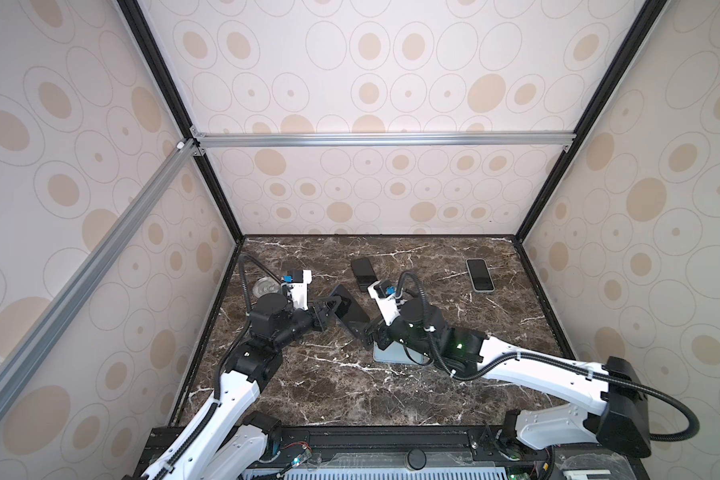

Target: Put the phone into the phone case

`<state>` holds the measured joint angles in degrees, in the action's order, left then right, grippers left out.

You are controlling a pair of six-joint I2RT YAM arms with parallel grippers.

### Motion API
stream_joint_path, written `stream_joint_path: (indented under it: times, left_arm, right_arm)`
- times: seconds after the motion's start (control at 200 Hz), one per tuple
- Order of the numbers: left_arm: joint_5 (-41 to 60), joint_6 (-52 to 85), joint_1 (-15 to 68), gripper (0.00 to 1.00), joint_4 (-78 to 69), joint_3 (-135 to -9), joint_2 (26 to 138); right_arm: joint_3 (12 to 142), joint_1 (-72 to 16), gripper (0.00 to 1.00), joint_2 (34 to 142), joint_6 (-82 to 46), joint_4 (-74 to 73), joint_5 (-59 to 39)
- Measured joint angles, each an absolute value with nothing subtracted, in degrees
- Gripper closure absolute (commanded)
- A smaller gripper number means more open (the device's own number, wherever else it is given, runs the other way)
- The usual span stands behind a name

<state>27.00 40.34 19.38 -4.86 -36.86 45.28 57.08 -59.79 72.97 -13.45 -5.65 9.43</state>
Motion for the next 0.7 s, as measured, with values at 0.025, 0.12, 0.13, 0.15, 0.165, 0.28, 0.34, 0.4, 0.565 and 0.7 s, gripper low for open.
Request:
stream_joint_path:
  times: [0.025, 0.12, 0.13, 0.15, 0.165, 0.28, 0.34, 0.4, 0.565, 0.7]
  left_arm:
    - [26.35, 40.91, 19.38, 1.0, -7.2, -36.86, 44.23]
    - [24.8, 43.22, 19.38, 1.0, -16.03, -36.86, 41.78]
    - [24.62, 43.53, 19.38, 1.0, -16.95, -36.86, 41.65]
    - [24.45, 44.21, 19.38, 1.0, -19.29, -36.86, 41.45]
    - [24.25, 44.69, 19.38, 1.0, -20.8, -36.86, 41.39]
    - [24.53, 48.71, 19.38, 1.0, -32.67, -36.86, 42.22]
    - [25.12, 51.2, 19.38, 1.0, -38.98, -36.82, 43.24]
    - [25.54, 53.91, 19.38, 1.0, -45.71, -36.32, 44.47]
    - [27.83, 61.06, 19.38, 1.0, -61.6, -34.89, 48.14]
    - [29.93, 65.06, 19.38, 1.0, -69.28, -34.89, 50.0]
  right_arm:
    - [56.77, -59.29, 0.01, 71.68, -13.61, -7.07, 8.71]
    - [54.65, -55.86, 0.06, 66.32, -15.31, -13.23, 4.69]
    - [54.39, -55.44, 0.08, 65.82, -15.49, -13.89, 4.29]
    - [53.98, -54.59, 0.12, 64.99, -15.77, -14.98, 3.29]
    - [53.58, -53.82, 0.16, 64.34, -16.56, -16.14, 2.31]
    - [52.51, -49.6, 0.32, 61.98, -19.64, -22.83, -3.9]
    - [52.53, -48.88, 0.33, 61.91, -21.15, -26.0, -6.87]
    - [52.6, -48.77, 0.33, 62.06, -22.26, -28.4, -9.58]
    - [54.92, -48.75, 0.36, 64.75, -25.43, -33.63, -15.22]
    - [59.07, -48.73, 0.49, 68.88, -28.08, -36.45, -20.03]
